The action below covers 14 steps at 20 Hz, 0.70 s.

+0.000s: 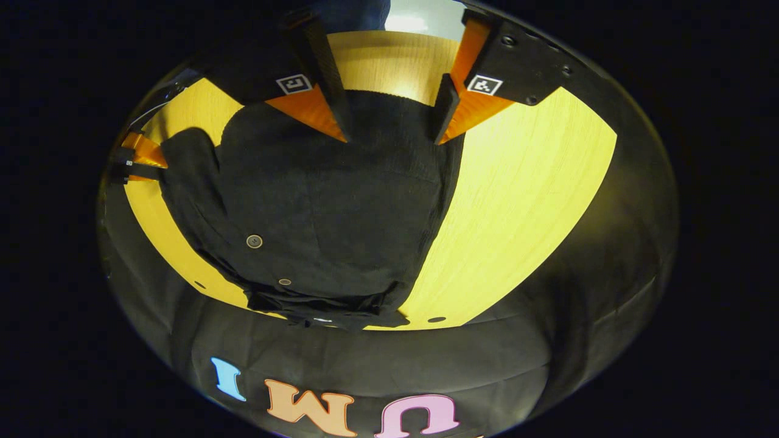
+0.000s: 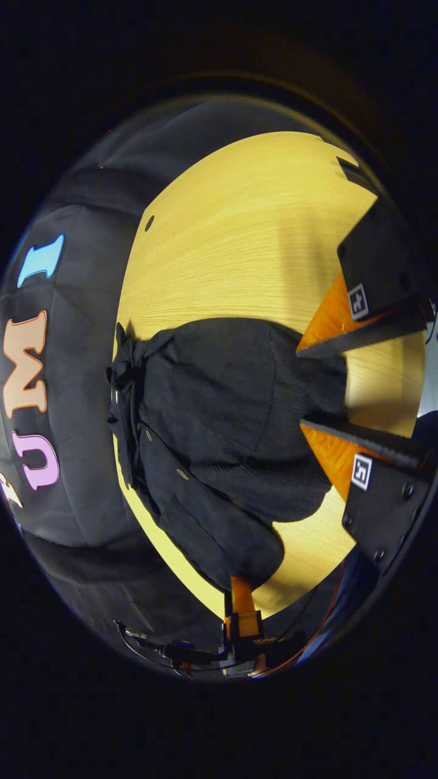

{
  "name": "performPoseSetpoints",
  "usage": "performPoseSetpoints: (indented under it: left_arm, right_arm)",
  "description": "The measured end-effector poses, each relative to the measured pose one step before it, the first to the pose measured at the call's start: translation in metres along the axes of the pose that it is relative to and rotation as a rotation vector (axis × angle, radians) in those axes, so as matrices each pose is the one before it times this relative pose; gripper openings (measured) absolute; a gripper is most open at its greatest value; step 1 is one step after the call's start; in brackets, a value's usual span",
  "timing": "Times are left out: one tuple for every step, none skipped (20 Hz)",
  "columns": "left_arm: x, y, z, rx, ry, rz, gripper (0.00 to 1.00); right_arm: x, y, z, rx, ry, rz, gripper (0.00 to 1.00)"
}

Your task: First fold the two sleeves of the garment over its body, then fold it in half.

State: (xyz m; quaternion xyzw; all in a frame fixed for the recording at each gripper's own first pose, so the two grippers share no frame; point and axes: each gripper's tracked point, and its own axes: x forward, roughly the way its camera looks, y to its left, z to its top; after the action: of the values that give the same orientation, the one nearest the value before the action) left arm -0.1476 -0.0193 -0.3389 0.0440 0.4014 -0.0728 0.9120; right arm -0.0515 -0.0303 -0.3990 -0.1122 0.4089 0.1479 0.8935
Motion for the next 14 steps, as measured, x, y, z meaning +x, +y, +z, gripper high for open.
performPoseSetpoints:
  left_arm:
    - [0.00022, -0.004, 0.00139, 0.00504, -0.00417, -0.01311, 0.74]
    - [0.00089, -0.00481, 0.00098, -0.00425, -0.00803, -0.01635, 0.6]
    - [0.00023, -0.00331, 0.00326, -0.01053, -0.01303, -0.01169, 0.47]
    - [0.00247, 0.00006, 0.00037, -0.01055, -0.00389, -0.00189, 0.33]
    - [0.00197, 0.00161, -0.00022, -0.02179, -0.00307, -0.00577, 0.21]
    - [-0.0021, -0.0011, 0.0016, -0.02787, -0.00405, -0.01156, 0.05]
    - [-0.00056, 0.00032, 0.00117, -0.02926, 0.00012, -0.01245, 0.03]
    - [-0.0006, -0.00015, -0.00041, -0.03476, 0.00579, -0.01157, 0.01]
    - [0.00021, 0.00011, 0.00044, -0.03322, 0.00553, -0.00691, 0.0]
    - [-0.00084, -0.00054, -0.00002, -0.02063, 0.004, -0.00334, 0.0]
    - [-0.00119, -0.00072, 0.00037, -0.00257, 0.00145, 0.00041, 0.0]
    - [-0.00098, -0.0004, 0.00045, 0.00908, -0.00032, 0.00396, 0.0]
    - [-0.00193, -0.00203, 0.00327, 0.01632, -0.00712, 0.00162, 0.0]
    - [-0.00418, -0.00113, 0.00481, 0.01999, -0.01125, -0.00058, 0.0]
  right_arm:
    - [0.00041, 0.00271, 0.00051, -0.0005, 0.0009, 0.00719, 0.55]
    - [0.00127, 0.00339, 0.00096, 0.00682, 0.00164, 0.01061, 0.41]
    - [0.00327, 0.00224, 0.00041, 0.01024, 0.00141, 0.00698, 0.34]
    - [-0.00136, 0.0016, 0.00053, 0.01202, 0.00775, 0.00363, 0.27]
    - [-0.00048, -0.00021, 0.0004, 0.01103, 0.00477, 0.00397, 0.22]
    - [0.0001, 0.00007, 0.00063, 0.01406, 0.00363, 0.00472, 0.19]
    - [-0.00079, 0.00022, 0.00008, 0.00876, 0.00444, 0.00461, 0.07]
    - [-0.00015, 0.00012, 0.00047, 0.00245, 0.00972, 0.00138, 0.1]
    - [-0.00061, -0.00112, -0.00006, -0.00588, 0.00465, -0.00458, 0.11]
    - [0.00033, -0.00167, 0.00255, -0.00076, -0.00437, -0.00977, 0.1]
    - [-0.00357, 0.00038, 0.00143, -0.00457, -0.00353, -0.00013, 0.04]
    - [-0.00346, 0.00045, 0.00344, -0.00396, -0.00742, -0.00244, 0.04]
    - [-0.00436, -0.00042, 0.00363, 0.00378, -0.0093, -0.00023, 0.04]
    - [-0.00429, 0.00042, 0.00745, 0.00939, -0.01703, 0.0003, 0.05]
